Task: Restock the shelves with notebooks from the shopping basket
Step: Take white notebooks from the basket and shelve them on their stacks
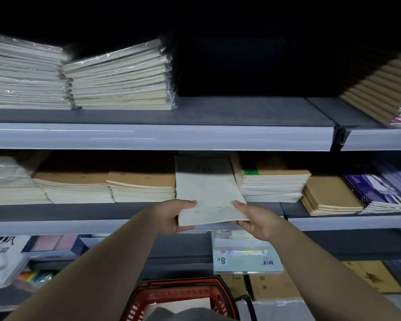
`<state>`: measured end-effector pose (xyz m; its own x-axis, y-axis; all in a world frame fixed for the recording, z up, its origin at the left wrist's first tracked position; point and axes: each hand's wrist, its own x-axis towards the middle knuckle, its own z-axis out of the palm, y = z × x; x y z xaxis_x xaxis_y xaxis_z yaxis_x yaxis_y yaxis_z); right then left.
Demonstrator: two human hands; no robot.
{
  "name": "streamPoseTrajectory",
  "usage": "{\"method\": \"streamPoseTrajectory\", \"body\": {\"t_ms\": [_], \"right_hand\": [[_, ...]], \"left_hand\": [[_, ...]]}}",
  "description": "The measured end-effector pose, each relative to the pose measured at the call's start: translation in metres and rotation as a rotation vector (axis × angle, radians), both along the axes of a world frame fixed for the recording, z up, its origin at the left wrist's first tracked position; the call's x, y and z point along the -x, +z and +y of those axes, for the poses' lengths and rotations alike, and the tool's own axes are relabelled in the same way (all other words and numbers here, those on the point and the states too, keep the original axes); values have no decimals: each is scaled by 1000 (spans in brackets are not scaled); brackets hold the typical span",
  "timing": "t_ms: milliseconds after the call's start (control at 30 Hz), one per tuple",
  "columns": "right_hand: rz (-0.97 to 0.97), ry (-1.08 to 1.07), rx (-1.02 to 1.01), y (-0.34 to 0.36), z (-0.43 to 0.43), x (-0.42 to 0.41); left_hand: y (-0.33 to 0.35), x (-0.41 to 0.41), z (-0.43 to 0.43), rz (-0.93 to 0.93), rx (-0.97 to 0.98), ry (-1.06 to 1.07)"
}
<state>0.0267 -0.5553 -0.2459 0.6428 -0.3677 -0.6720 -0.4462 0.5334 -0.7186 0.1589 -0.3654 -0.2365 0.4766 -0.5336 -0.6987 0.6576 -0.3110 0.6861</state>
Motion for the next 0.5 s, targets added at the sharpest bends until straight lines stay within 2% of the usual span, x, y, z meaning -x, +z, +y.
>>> {"method": "streamPoseTrajectory", "body": {"t_ms": [100, 200, 267, 367, 500], "right_hand": [[-75, -206, -30, -2, 10, -11], [-254, -386, -192, -5, 22, -18], [-252, -332, -156, -8, 30, -20], [-131, -160, -21, -9, 41, -27], [-55, -180, 20, -10, 42, -39]], "left_hand": [[4, -1, 4, 3, 8, -75], [5, -2, -3, -5, 65, 95], [4, 0, -9, -18, 95, 167], [-1, 4, -13, 1, 123, 217], [-8, 2, -14, -1, 151, 239]]}}
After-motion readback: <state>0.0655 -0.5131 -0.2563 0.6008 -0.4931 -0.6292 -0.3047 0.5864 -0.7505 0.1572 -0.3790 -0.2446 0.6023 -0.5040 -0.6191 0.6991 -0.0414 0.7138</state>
